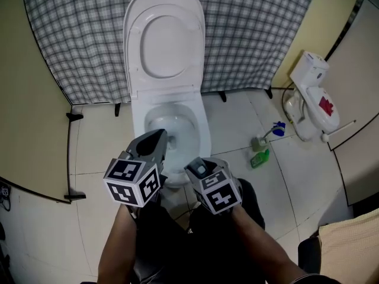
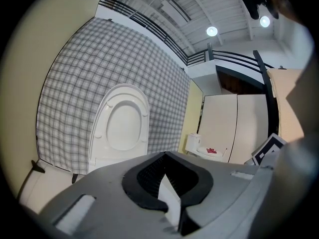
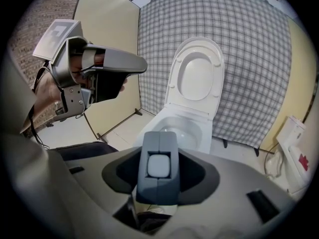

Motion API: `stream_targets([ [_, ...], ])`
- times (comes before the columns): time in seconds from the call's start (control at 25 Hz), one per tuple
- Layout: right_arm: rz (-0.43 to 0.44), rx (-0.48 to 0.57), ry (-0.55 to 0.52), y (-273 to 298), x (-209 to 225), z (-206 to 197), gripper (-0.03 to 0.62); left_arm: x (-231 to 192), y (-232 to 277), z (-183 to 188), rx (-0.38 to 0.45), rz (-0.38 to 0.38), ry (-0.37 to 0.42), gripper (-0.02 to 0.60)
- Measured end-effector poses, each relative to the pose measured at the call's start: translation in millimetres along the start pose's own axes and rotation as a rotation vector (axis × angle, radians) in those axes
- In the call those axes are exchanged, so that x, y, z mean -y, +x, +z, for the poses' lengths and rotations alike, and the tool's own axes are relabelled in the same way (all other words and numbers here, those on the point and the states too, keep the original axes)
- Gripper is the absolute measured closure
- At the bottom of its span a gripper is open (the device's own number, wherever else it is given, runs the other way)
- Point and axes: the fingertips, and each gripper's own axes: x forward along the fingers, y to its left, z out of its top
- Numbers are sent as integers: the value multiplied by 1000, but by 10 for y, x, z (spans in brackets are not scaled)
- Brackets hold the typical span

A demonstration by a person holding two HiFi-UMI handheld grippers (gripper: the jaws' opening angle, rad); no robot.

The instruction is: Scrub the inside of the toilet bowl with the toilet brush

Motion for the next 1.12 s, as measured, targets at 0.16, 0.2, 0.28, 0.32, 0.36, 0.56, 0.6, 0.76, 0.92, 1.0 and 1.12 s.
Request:
stream_targets([
  [0.16, 1, 53, 8, 9, 105, 150, 387, -26, 4, 49, -14, 13, -5, 572],
  [0.2, -2, 71, 10, 33, 141, 185, 387, -46, 11, 24, -22, 15, -7, 572],
  [0.28, -8, 113, 15, 106, 202, 272, 387, -112, 32, -73, -42, 22, -15, 572],
  [0.32, -12, 134, 17, 152, 237, 330, 387, -159, 46, -130, -51, 27, -22, 572],
  [0.36, -18, 152, 18, 203, 278, 392, 387, -212, 64, -186, -59, 33, -30, 572],
  [0.56, -50, 241, 17, 524, 542, 784, 387, -487, 199, -420, -89, 66, -82, 572],
  [0.6, -50, 255, 20, 599, 584, 869, 387, -539, 230, -454, -93, 70, -90, 572],
  [0.76, -49, 276, 24, 964, 723, 1136, 387, -734, 371, -552, -109, 74, -111, 572],
  [0.92, -58, 289, 11, 1297, 858, 1336, 387, -884, 503, -600, -108, 70, -131, 572],
  [1.0, -60, 305, 10, 1406, 902, 1410, 387, -922, 548, -645, -112, 69, -140, 572],
  [1.12, -73, 342, 0, 1524, 938, 1500, 387, -965, 585, -712, -121, 67, -157, 572],
])
